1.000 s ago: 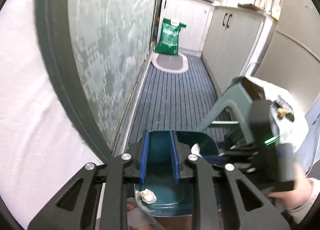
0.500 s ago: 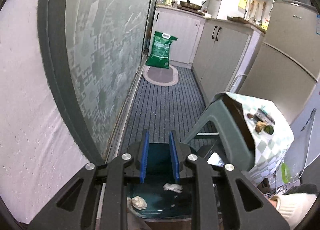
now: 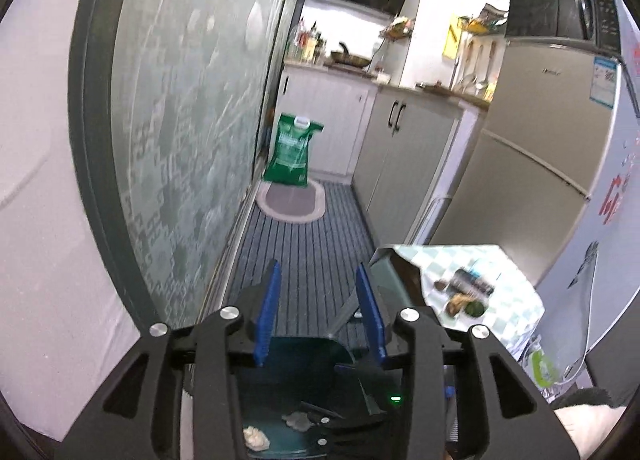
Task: Collect trash
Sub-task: 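Move both tools back over the table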
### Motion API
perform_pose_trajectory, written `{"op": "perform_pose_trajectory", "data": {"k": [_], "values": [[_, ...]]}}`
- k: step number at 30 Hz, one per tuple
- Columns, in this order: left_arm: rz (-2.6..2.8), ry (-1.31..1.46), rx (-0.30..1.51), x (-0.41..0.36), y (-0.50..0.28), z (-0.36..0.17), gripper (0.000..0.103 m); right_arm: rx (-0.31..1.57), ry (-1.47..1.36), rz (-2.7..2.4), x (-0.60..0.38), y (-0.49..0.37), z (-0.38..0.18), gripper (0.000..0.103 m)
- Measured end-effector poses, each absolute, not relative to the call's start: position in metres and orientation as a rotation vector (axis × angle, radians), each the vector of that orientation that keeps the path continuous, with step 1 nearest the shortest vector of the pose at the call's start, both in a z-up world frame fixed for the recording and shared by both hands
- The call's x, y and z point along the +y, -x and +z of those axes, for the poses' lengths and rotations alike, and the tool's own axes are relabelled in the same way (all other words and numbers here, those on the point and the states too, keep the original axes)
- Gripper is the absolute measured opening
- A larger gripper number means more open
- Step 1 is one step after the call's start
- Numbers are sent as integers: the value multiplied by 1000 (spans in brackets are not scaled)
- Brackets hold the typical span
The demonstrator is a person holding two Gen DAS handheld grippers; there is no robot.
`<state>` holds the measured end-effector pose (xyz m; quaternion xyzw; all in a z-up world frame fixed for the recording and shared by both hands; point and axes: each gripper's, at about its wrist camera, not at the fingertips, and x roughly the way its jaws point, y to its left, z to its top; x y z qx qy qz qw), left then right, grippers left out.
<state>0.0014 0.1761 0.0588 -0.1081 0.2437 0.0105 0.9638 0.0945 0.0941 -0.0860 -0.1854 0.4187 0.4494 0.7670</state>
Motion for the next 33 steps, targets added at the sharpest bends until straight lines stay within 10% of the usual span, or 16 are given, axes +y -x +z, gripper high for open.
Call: {"op": "perform_pose_trajectory", "data": {"k": [33], "values": [[-271,173,758,16,-94,13,24,756,-90,706,-188,-192,9,40]]}}
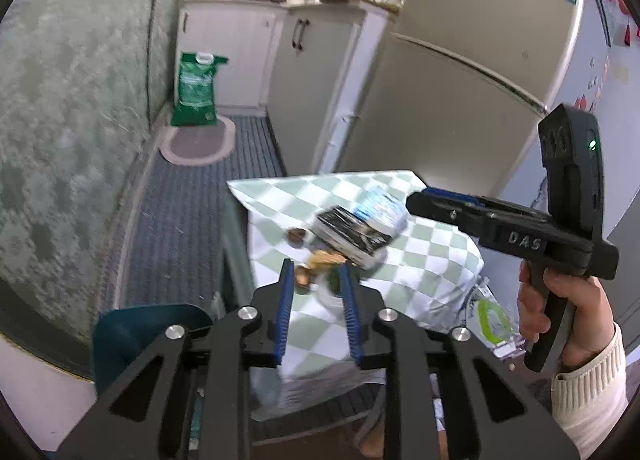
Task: Collect trash
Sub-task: 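Move both tools back over the table, then grasp the green nut shell with the left gripper while the right grasps the white cap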
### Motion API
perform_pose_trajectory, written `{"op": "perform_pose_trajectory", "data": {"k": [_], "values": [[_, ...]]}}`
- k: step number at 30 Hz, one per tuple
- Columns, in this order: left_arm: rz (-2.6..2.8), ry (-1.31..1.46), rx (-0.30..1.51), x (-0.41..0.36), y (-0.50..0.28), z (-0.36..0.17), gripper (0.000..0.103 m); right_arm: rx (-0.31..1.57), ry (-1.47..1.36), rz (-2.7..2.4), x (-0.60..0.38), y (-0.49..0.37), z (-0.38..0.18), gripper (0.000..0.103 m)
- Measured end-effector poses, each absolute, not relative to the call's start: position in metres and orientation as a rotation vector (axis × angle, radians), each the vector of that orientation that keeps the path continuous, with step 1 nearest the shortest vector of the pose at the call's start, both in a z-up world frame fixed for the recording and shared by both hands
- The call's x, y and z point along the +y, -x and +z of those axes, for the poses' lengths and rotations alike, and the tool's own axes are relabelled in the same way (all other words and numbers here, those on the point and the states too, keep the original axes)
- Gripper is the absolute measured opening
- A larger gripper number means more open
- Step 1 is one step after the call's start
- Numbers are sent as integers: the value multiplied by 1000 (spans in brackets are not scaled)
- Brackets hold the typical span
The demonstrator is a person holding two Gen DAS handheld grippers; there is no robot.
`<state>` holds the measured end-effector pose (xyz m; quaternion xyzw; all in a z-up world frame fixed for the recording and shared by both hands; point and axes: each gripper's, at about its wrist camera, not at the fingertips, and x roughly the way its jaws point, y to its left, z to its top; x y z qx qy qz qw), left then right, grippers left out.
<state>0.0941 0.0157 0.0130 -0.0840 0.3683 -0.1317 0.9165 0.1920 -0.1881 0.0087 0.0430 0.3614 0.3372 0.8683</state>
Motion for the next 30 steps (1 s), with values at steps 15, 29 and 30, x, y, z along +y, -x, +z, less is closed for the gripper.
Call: {"op": "perform_pose_trajectory", "data": {"k": [15,29,30], "values": [[-238,67,828,-37,-127,-20,23,797,-128,686,-216,-200,-9,40],[-182,18,849,-43,-138,-30,23,853,-305,766,-213,-226,-35,40],[-180,18,854,-43,-139,-31,24,861,-308,755,-211,-229,-38,40]]}}
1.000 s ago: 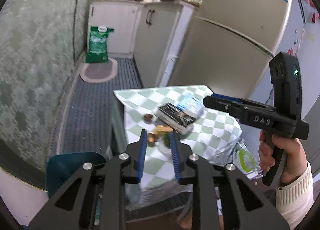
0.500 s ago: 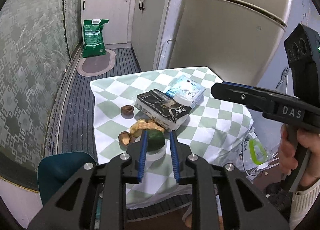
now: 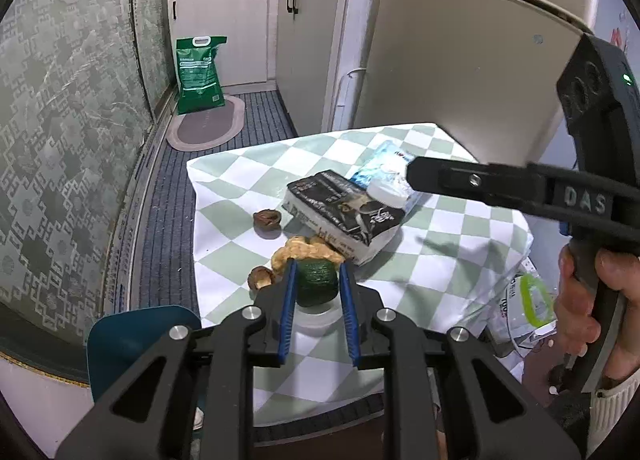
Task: Collect trash
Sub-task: 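Grasp the green nut shell with the left gripper while the right grasps the white cap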
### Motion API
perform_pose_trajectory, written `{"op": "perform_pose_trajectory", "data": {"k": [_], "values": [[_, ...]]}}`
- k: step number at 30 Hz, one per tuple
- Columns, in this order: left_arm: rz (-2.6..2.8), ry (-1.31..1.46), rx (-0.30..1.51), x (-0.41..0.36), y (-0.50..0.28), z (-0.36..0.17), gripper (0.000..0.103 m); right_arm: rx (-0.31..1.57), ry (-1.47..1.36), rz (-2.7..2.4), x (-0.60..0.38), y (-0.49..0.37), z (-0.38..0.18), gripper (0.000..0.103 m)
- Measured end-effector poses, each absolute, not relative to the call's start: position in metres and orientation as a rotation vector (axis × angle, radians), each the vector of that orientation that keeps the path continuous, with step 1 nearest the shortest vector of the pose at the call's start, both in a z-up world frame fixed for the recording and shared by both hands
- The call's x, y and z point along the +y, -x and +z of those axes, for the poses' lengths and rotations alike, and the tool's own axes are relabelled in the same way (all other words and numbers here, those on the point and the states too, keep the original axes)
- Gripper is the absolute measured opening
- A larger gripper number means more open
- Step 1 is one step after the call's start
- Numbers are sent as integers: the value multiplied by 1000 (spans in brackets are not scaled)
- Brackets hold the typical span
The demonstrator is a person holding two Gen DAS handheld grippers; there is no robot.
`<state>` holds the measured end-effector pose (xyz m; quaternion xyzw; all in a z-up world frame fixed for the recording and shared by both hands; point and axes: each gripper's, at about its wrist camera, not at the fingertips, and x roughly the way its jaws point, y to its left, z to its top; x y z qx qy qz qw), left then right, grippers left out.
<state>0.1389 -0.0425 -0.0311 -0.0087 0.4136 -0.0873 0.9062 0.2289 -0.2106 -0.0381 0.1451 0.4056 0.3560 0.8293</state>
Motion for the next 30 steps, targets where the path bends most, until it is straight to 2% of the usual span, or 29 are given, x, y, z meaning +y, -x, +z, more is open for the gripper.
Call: {"op": "perform_pose_trajectory", "data": {"k": [25,30], "values": [[-195,47,832,-33,-140,-31,20,904,-211,614,-180,-249,-57,40],[-203,68,815,-28,-136,-26,20,902,-228,604,-182,-250,-57,31]]}}
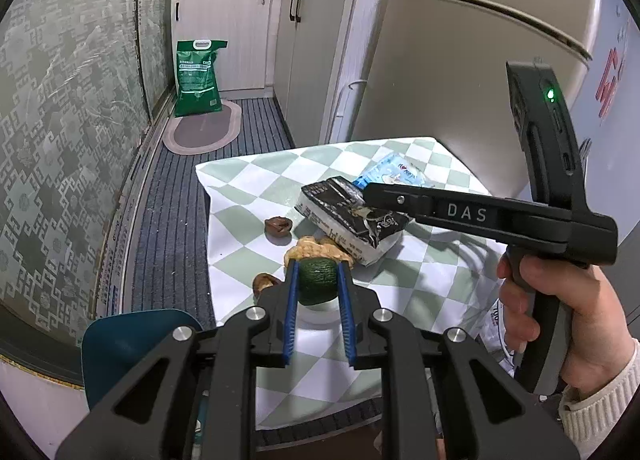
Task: Collect trash
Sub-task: 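Grasp the green nut shell with the left gripper while the right grasps the white cap, then carry the shell and cap in both grippers over the trash bin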
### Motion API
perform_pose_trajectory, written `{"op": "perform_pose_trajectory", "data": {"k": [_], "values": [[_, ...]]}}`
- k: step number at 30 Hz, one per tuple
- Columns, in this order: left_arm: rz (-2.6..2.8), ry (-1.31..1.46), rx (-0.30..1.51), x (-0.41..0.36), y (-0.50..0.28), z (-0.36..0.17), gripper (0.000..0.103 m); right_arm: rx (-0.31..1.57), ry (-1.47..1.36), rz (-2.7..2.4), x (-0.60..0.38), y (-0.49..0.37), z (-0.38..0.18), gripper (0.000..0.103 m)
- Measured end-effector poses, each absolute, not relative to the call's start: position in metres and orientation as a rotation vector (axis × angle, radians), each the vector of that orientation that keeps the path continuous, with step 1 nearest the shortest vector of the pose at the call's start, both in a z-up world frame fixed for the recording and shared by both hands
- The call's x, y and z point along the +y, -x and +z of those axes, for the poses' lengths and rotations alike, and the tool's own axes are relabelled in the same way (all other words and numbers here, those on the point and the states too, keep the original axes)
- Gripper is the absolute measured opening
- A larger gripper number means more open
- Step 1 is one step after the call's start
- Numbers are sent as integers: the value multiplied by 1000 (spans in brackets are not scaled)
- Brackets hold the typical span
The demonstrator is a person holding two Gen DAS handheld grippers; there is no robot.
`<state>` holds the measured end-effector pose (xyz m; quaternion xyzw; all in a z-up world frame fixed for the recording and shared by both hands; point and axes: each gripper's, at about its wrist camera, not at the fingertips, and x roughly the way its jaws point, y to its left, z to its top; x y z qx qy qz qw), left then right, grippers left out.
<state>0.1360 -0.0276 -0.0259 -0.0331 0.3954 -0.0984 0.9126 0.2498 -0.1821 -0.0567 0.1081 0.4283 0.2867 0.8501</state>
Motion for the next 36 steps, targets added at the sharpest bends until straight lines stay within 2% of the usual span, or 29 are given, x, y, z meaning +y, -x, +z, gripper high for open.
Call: {"op": "perform_pose_trajectory", "data": {"k": [9,24,36], "values": [[-206,91,779,-17,-127,-15,20,891,-233,597,-184,-248,-53,31],[-157,138,715,26,-109,11,20,822,-224,676,-156,-231,-15,31],[-63,145,748,83,-95,-7,20,761,-156,806,-95,-208,19,31]]}}
